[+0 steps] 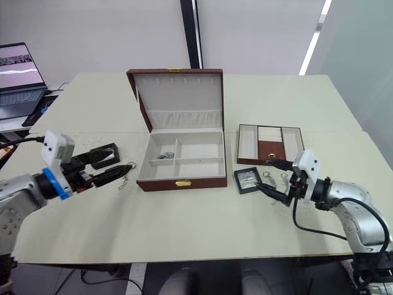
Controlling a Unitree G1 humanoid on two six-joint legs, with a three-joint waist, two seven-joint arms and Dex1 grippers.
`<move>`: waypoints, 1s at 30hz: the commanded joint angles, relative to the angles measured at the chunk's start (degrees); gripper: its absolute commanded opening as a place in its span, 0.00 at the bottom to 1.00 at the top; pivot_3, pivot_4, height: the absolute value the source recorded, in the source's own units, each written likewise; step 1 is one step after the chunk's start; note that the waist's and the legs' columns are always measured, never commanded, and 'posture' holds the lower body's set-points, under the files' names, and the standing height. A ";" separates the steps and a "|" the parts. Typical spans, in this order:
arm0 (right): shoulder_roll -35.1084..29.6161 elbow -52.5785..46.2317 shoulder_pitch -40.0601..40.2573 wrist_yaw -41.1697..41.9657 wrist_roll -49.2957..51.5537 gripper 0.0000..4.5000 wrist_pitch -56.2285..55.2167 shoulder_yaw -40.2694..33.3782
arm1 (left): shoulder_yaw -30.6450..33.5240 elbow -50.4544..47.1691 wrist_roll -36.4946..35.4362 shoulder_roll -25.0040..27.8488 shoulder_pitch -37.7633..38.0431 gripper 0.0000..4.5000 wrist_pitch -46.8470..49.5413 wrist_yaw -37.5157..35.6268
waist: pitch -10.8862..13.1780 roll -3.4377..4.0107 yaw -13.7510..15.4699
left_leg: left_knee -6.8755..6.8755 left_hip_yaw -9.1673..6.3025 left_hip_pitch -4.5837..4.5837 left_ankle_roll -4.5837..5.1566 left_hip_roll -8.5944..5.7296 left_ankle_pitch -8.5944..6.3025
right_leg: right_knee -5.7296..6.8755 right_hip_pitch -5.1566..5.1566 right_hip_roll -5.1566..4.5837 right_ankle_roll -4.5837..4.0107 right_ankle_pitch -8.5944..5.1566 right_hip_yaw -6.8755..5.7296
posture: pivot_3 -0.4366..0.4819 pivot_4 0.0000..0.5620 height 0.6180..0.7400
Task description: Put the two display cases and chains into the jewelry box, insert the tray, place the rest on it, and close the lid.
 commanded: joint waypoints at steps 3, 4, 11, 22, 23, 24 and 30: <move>-4.88 3.56 1.79 4.32 0.84 1.00 0.02 -4.65 | 7.66 4.06 4.76 3.71 6.13 0.99 -3.69 -0.78 | 0.03 0.05 -0.09 | -0.01 0.01 0.02 0.01 0.02 0.00 | 0.01 -0.01 0.00 0.00 0.00 0.02 | 0.48 0.27 1.00; -5.60 4.69 2.00 4.65 0.71 1.00 -0.12 -5.41 | 9.37 4.92 5.13 3.41 7.33 0.99 -4.18 -0.32 | 0.03 0.05 -0.10 | -0.03 0.02 0.02 0.01 0.02 0.00 | 0.01 -0.01 0.00 0.00 0.00 0.04 | 0.48 0.27 1.00; -8.06 12.50 2.46 5.27 -1.47 1.00 -2.47 -8.20 | 13.57 9.65 10.12 0.80 15.46 0.99 -9.92 1.44 | 0.04 0.07 -0.24 | -0.06 0.07 0.04 0.04 0.04 -0.03 | 0.01 -0.03 -0.02 0.00 0.00 0.08 | 0.48 0.27 1.00; -8.54 18.03 2.20 6.35 -3.44 1.00 -6.30 -8.50 | 14.79 16.22 11.47 -1.72 15.79 0.99 -15.12 3.77 | 0.04 0.06 -0.22 | -0.06 0.08 0.04 0.05 0.04 -0.03 | 0.02 -0.02 -0.05 -0.01 0.00 0.07 | 0.48 0.27 1.00; -8.61 18.31 2.04 6.48 -3.55 1.00 -6.47 -8.52 | 14.64 16.37 11.49 -1.73 15.63 0.99 -15.28 3.81 | 0.04 0.06 -0.22 | -0.06 0.08 0.04 0.05 0.04 -0.03 | 0.02 -0.02 -0.04 -0.01 0.00 0.06 | 0.48 0.27 1.00; -8.71 18.89 1.79 6.72 -3.79 1.00 -6.84 -8.51 | 14.37 16.44 11.50 -1.82 15.32 0.99 -15.37 3.94 | 0.04 0.06 -0.23 | -0.06 0.08 0.04 0.05 0.04 -0.03 | 0.02 -0.02 -0.05 -0.01 0.00 0.06 | 0.48 0.27 1.00; -8.69 20.24 1.15 7.46 -4.43 1.00 -8.00 -8.49 | 13.43 16.47 11.65 -2.20 14.24 0.99 -15.74 4.52 | 0.04 0.06 -0.23 | -0.06 0.08 0.04 0.05 0.04 -0.03 | 0.02 -0.02 -0.05 -0.01 0.00 0.06 | 0.48 0.27 1.00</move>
